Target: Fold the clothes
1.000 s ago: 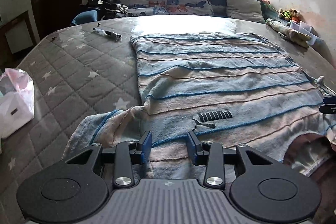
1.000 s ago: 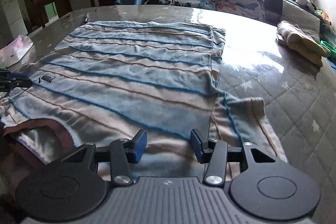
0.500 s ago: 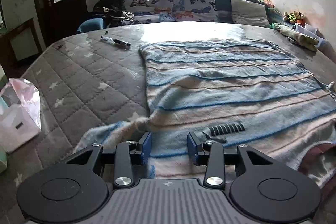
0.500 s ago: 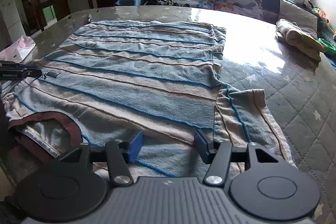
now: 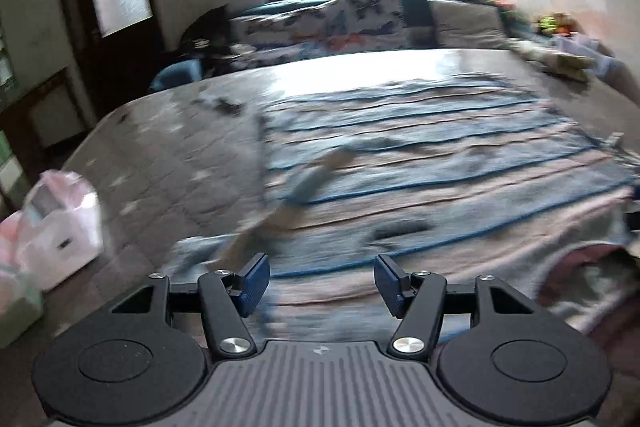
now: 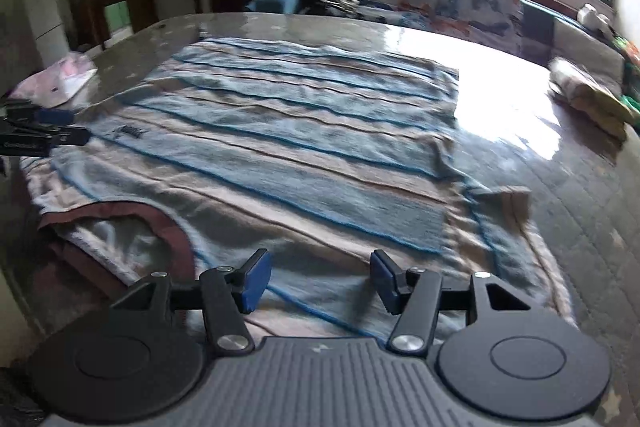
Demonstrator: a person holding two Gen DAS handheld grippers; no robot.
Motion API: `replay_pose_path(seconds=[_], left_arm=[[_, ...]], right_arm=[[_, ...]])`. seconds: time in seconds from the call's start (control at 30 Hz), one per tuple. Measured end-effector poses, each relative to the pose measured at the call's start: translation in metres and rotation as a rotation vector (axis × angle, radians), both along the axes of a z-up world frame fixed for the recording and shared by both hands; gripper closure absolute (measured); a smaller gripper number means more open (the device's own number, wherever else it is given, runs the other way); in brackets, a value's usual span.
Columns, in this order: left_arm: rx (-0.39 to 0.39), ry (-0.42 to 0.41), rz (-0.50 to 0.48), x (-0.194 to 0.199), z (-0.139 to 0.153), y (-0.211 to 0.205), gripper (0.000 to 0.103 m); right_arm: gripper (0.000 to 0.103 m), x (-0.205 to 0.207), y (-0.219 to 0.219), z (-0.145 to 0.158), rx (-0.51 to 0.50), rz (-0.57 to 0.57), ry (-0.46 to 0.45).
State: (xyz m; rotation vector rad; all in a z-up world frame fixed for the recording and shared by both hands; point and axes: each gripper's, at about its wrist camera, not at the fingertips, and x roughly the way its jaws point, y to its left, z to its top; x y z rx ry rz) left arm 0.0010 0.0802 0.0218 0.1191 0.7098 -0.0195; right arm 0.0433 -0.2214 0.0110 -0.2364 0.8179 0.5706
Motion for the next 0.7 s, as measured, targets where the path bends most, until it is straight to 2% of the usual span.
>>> replay_pose_path(seconds=[0.17, 0.33, 0.6, 0.7], left_arm=[[0.056, -0.001, -0.116, -0.010, -0.011, -0.035, 0.041], [0.094, -0.013, -0.165, -0.021, -0.018, -0.045, 0.040], [0.085, -0.042, -0.144, -0.010, -0.007, -0.045, 0.038], [0.070, -0.013, -0.164, -0.009, -0.012, -0.047, 0.038]], right_arm=[[0.046, -0.017, 0.016, -0.003, -0.028, 0.097, -0.012], [0.046, -0.028, 0.012, 0.000, -0.039, 0.119, -0.008], [0.046, -0.018, 0.016, 0.005, 0.017, 0.113, -0.028], [0.045, -0.020, 0.024, -0.002, 0.017, 0.146, -0.009]])
